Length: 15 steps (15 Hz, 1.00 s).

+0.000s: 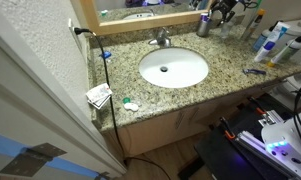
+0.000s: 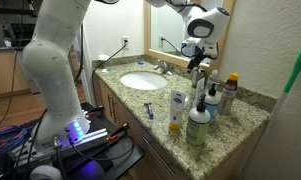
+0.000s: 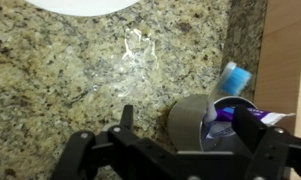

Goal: Put the toothbrush and the tube on the countertop respectively

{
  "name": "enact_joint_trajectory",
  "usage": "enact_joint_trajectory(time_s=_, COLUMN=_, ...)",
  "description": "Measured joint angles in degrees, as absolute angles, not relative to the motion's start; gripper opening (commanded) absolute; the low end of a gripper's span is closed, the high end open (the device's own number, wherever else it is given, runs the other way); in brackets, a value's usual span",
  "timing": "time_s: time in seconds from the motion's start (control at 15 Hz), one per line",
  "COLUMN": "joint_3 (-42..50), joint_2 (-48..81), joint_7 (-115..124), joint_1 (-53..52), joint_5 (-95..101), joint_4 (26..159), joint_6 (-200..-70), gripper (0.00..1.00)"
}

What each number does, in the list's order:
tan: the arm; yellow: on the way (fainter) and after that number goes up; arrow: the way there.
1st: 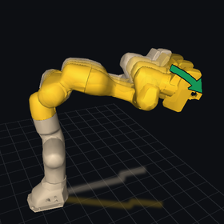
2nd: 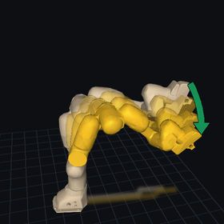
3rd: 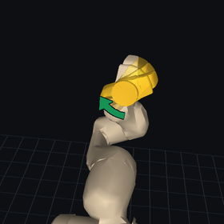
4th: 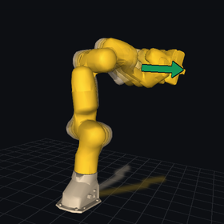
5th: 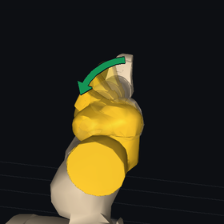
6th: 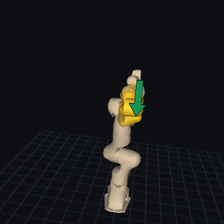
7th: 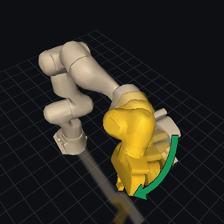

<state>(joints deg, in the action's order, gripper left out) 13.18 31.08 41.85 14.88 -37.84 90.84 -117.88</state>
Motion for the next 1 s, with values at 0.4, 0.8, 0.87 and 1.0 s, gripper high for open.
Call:
enact_joint_trajectory(time_s=0.4, joint_3=11.5, joint_2=31.8, joint_7=41.6, joint_1=16.5, joint_5=-44.5, joint_4=90.6, joint_6=-119.6, gripper=0.66)
enact_joint_trajectory(time_s=0.8, joint_3=11.5, joint_2=31.8, joint_7=41.6, joint_1=16.4, joint_5=-44.3, joint_4=90.6, joint_6=-119.0, gripper=0.24)
enact_joint_trajectory(time_s=0.87, joint_3=11.5, joint_2=31.8, joint_7=41.6, joint_1=16.4, joint_5=-44.3, joint_4=90.6, joint_6=-119.0, gripper=0.19)
enact_joint_trajectory(time_s=1.0, joint_3=11.5, joint_2=31.8, joint_7=41.6, joint_1=16.4, joint_5=-44.3, joint_4=90.6, joint_6=-119.0, gripper=0.03)
